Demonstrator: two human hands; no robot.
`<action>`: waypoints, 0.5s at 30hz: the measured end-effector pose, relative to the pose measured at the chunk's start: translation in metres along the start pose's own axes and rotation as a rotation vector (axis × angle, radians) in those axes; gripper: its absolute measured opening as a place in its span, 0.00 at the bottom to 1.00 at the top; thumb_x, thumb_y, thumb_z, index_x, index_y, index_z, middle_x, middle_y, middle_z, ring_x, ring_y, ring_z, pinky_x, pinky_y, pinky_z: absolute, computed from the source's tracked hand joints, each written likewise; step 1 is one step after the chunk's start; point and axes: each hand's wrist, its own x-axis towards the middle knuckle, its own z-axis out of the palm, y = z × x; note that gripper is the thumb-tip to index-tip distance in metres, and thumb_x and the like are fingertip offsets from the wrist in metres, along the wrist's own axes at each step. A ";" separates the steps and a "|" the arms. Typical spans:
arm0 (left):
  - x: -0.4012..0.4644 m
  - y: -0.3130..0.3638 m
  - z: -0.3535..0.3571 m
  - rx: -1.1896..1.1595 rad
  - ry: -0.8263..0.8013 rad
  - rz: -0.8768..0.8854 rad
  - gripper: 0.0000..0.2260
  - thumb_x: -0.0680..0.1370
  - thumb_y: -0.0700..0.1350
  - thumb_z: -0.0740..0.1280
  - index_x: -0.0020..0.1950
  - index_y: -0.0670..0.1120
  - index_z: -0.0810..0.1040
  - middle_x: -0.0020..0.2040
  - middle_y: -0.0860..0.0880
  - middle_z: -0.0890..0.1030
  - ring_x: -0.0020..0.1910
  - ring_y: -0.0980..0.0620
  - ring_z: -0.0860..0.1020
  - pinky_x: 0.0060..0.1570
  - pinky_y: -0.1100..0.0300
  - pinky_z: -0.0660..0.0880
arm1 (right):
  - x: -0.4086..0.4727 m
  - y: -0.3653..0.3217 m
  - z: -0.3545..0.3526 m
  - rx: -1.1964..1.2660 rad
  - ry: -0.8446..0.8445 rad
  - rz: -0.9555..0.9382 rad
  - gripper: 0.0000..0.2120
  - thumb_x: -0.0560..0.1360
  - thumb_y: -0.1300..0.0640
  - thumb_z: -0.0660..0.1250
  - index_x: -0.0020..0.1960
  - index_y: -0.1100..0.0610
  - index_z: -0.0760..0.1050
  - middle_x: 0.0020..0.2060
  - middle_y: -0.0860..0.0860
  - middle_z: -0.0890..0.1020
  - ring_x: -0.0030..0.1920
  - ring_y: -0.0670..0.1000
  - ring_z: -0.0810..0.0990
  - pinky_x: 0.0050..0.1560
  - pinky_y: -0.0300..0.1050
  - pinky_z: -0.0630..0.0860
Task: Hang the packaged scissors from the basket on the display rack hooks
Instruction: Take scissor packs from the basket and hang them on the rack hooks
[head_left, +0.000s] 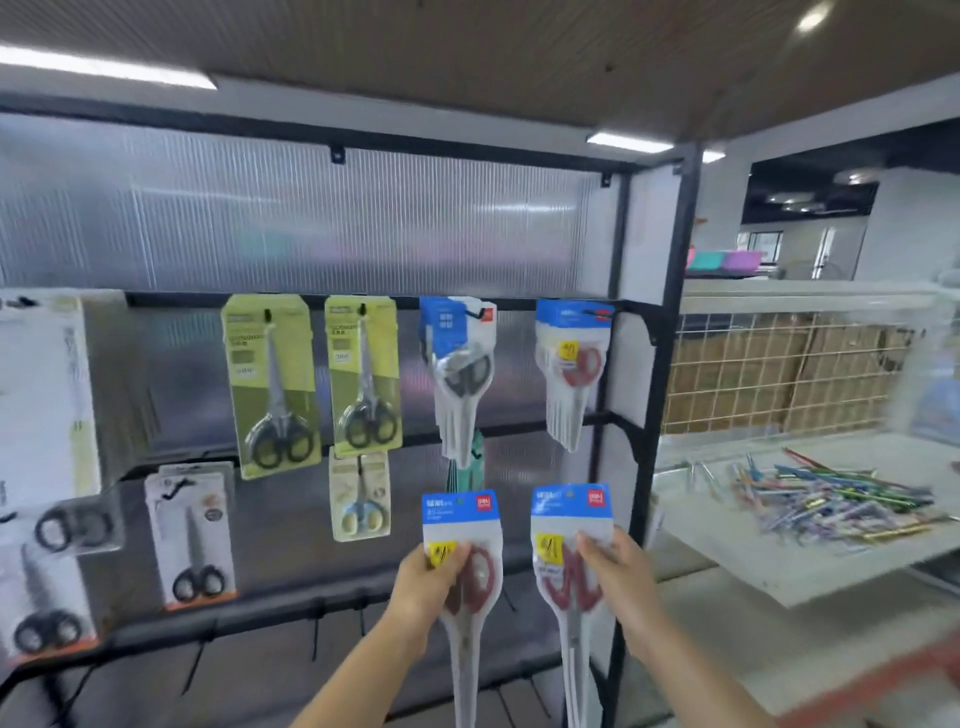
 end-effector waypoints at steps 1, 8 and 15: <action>0.008 0.005 -0.001 0.008 -0.009 0.016 0.05 0.77 0.43 0.67 0.50 0.43 0.78 0.40 0.49 0.82 0.39 0.53 0.79 0.36 0.61 0.73 | 0.006 -0.004 0.005 -0.007 0.001 0.002 0.03 0.78 0.59 0.64 0.51 0.56 0.75 0.44 0.51 0.82 0.44 0.46 0.80 0.39 0.37 0.71; 0.041 0.040 0.018 0.031 -0.123 0.120 0.03 0.77 0.45 0.66 0.47 0.45 0.78 0.39 0.51 0.81 0.37 0.55 0.77 0.35 0.64 0.73 | 0.037 -0.037 0.015 -0.072 0.058 -0.102 0.06 0.78 0.57 0.63 0.54 0.57 0.75 0.45 0.50 0.82 0.45 0.45 0.80 0.40 0.34 0.72; 0.061 0.060 0.053 -0.012 -0.178 0.161 0.04 0.78 0.46 0.66 0.43 0.49 0.78 0.39 0.52 0.81 0.38 0.55 0.77 0.37 0.63 0.72 | 0.061 -0.060 -0.001 0.001 0.133 -0.199 0.04 0.79 0.60 0.62 0.51 0.55 0.75 0.42 0.45 0.80 0.40 0.36 0.77 0.38 0.23 0.71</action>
